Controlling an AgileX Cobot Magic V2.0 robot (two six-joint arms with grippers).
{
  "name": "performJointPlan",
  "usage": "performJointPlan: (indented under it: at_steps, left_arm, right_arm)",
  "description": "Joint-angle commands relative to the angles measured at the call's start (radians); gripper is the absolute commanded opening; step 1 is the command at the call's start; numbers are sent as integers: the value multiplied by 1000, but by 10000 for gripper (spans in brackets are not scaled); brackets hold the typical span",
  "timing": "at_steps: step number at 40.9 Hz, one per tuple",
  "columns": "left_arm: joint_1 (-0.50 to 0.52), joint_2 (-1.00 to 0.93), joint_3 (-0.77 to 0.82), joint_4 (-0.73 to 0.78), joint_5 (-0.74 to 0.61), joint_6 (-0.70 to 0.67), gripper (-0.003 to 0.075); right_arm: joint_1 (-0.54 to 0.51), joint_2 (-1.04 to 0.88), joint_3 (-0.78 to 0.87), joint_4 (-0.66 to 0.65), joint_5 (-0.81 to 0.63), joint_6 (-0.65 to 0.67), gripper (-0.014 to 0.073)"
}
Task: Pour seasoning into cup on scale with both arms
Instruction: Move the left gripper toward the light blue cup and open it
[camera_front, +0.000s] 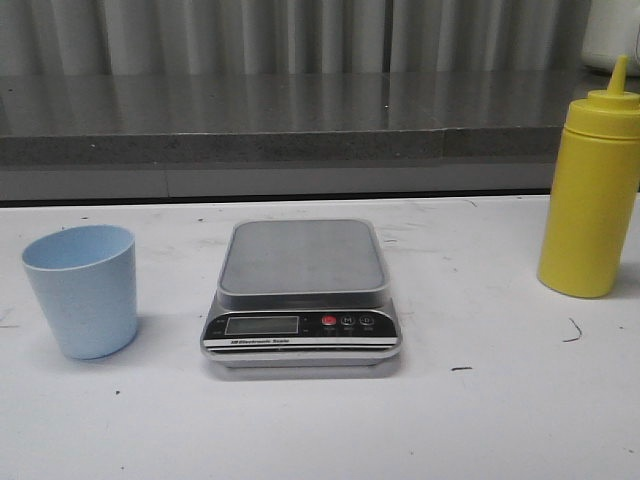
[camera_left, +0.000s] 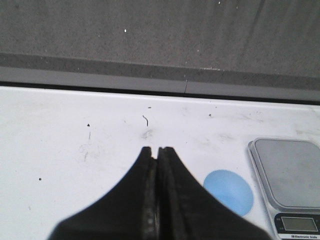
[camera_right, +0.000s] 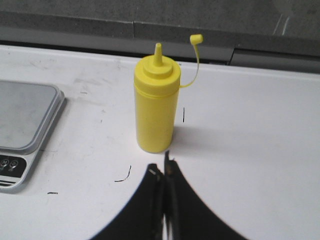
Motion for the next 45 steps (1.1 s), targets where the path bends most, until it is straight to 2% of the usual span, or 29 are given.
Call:
performJointPlan:
  at_steps: [1,18,36,39,41,45]
  left_arm:
    - [2,49,-34,-11,-71,-4,-20]
    - [2,174,-34,-11,-59,-4,-20]
    - [2,176,-34,24,-45,-4,-13]
    - [-2,176,-34,54,-31,-4,43]
    - [-2,176,-34,70,-25,-4,125]
    - [-2,176,-34,76,-26,-4,344]
  right_arm:
    - [-7,39,-30,1,-55,-10,-69]
    - [-7,53,-30,2,-52,-10,-69]
    - [-4,54,-30,4,-59,-1,-58]
    - [-4,54,-30,4,-60,39,34]
    - [-4,54,-30,4,-61,53,131]
    - [-4,54,-30,3,-55,53,386]
